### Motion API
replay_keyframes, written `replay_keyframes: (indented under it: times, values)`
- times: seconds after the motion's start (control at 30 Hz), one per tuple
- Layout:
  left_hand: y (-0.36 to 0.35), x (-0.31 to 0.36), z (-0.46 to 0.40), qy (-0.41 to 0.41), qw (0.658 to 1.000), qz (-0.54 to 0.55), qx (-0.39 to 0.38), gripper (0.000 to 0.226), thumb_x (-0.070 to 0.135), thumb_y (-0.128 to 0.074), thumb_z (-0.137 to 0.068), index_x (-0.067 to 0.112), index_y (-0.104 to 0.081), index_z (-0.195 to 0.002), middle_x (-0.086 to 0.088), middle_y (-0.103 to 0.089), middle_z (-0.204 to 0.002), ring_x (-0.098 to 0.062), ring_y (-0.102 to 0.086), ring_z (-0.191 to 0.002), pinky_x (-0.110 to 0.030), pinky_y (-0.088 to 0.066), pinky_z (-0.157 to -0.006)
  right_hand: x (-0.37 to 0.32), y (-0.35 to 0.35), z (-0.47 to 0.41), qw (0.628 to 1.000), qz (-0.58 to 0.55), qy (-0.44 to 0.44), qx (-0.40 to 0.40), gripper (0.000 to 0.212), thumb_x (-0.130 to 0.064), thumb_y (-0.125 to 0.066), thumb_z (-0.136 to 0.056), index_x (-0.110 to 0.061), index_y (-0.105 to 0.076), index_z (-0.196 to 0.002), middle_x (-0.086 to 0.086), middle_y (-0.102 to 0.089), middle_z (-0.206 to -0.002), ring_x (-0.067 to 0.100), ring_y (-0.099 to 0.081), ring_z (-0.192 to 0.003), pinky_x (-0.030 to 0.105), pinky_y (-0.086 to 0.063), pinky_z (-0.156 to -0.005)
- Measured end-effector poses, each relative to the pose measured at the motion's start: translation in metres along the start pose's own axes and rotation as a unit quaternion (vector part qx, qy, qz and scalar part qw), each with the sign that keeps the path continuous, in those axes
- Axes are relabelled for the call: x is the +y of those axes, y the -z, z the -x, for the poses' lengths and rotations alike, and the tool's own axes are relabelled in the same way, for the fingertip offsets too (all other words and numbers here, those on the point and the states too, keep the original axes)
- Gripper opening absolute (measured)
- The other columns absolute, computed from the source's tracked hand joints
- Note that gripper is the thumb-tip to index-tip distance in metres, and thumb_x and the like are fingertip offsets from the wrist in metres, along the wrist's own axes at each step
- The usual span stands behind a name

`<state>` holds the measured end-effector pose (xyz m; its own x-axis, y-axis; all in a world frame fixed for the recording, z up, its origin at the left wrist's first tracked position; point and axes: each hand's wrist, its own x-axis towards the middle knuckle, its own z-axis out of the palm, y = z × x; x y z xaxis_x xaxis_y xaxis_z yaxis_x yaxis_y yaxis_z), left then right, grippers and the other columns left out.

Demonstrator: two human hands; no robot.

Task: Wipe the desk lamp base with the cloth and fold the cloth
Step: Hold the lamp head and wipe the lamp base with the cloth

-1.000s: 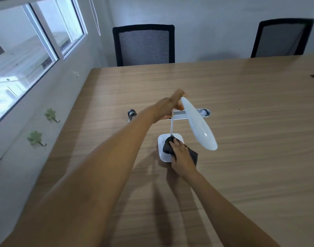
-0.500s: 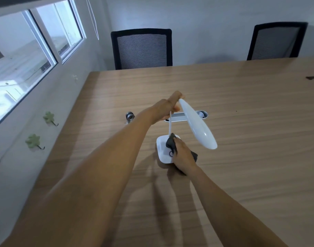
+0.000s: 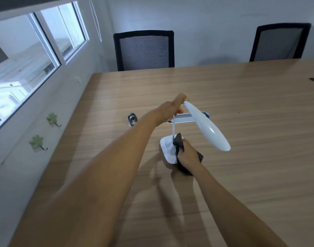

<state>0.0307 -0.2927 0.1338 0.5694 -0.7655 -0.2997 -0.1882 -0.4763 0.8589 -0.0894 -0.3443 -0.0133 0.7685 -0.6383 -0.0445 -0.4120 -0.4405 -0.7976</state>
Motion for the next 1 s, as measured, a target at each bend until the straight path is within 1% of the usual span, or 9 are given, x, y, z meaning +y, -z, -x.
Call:
replay_keyframes:
  times: [0.1,0.23,0.37,0.43,0.53,0.67,0.8,0.9,1.0]
  values:
    - [-0.003,0.001,0.001,-0.001,1.000,0.006,0.003,0.054,0.073,-0.042,-0.064,0.023,-0.060,-0.076,0.001,-0.058,-0.087,-0.022,-0.050,-0.092,-0.049,-0.040,-0.113,-0.021,-0.002,0.001,0.998,-0.045,-0.026,0.022,0.039,-0.011,-0.037,-0.092,-0.017,-0.050,-0.128,0.009,-0.061,-0.125,0.026,-0.055,-0.116,0.027,-0.036,-0.090]
    - [-0.002,0.000,0.001,-0.004,1.000,0.014,-0.001,0.048,0.071,-0.042,-0.067,0.026,-0.059,-0.075,0.002,-0.058,-0.087,-0.022,-0.052,-0.095,-0.049,-0.040,-0.112,-0.007,0.000,0.009,0.998,0.045,0.030,-0.019,0.045,-0.014,-0.038,-0.090,-0.017,-0.042,-0.134,0.012,-0.059,-0.130,0.033,-0.054,-0.117,0.042,-0.043,-0.100]
    - [-0.002,0.002,0.002,-0.008,1.000,0.020,-0.001,0.049,0.071,-0.042,-0.064,0.025,-0.059,-0.073,0.002,-0.059,-0.087,-0.022,-0.052,-0.095,-0.050,-0.041,-0.112,0.004,0.028,-0.003,0.996,0.007,-0.088,0.005,0.032,-0.005,-0.040,-0.091,-0.005,-0.052,-0.120,0.018,-0.060,-0.120,0.035,-0.054,-0.115,0.030,-0.039,-0.088]
    - [-0.002,0.002,0.001,-0.012,1.000,0.021,-0.005,0.052,0.071,-0.042,-0.063,0.024,-0.059,-0.075,0.001,-0.059,-0.087,-0.023,-0.052,-0.094,-0.051,-0.041,-0.112,0.000,0.027,0.005,0.999,-0.028,-0.043,0.008,0.031,-0.004,-0.039,-0.091,-0.008,-0.053,-0.118,0.014,-0.060,-0.121,0.030,-0.053,-0.117,0.025,-0.034,-0.090]
    - [-0.001,0.001,0.000,-0.014,0.999,0.032,-0.009,0.053,0.071,-0.041,-0.061,0.022,-0.056,-0.076,0.000,-0.056,-0.085,-0.024,-0.050,-0.093,-0.051,-0.040,-0.112,0.003,0.016,0.016,0.995,0.024,0.047,-0.081,0.048,0.000,-0.038,-0.088,-0.011,-0.044,-0.134,0.012,-0.050,-0.138,0.028,-0.043,-0.130,0.026,-0.029,-0.105]
    - [-0.003,0.003,0.004,-0.010,0.999,0.051,-0.004,0.055,0.071,-0.044,-0.057,0.021,-0.054,-0.076,-0.001,-0.053,-0.086,-0.023,-0.047,-0.092,-0.050,-0.039,-0.114,0.005,0.037,0.009,0.994,0.014,-0.069,-0.083,0.040,-0.010,-0.039,-0.093,-0.010,-0.045,-0.133,0.016,-0.051,-0.138,0.033,-0.046,-0.127,0.030,-0.035,-0.100]
    - [-0.008,0.005,0.013,-0.036,0.999,0.040,0.007,0.055,0.064,-0.031,-0.084,0.019,-0.051,-0.110,-0.005,-0.052,-0.121,-0.024,-0.047,-0.111,-0.044,-0.036,-0.112,0.000,0.057,0.014,0.985,-0.112,-0.130,-0.017,0.036,-0.013,-0.042,-0.094,-0.010,-0.043,-0.130,0.010,-0.055,-0.124,0.025,-0.054,-0.110,0.031,-0.043,-0.092]
    - [-0.006,-0.011,0.020,-0.086,0.991,0.070,0.081,0.060,0.054,-0.016,-0.101,0.021,-0.032,-0.149,-0.007,-0.036,-0.156,-0.026,-0.035,-0.142,-0.047,-0.023,-0.120,-0.007,0.068,0.032,0.944,-0.304,-0.125,-0.020,0.025,-0.003,-0.047,-0.091,-0.013,-0.055,-0.113,0.005,-0.062,-0.105,0.014,-0.059,-0.088,0.021,-0.048,-0.071]
    - [0.001,-0.047,0.033,-0.040,0.986,0.060,0.152,0.062,0.058,-0.029,-0.095,0.021,-0.046,-0.141,-0.008,-0.050,-0.144,-0.024,-0.047,-0.132,-0.046,-0.033,-0.115,-0.014,0.077,0.049,0.916,-0.381,-0.101,-0.078,0.022,0.001,-0.049,-0.088,-0.013,-0.066,-0.090,0.004,-0.069,-0.087,0.015,-0.066,-0.078,0.023,-0.050,-0.065]
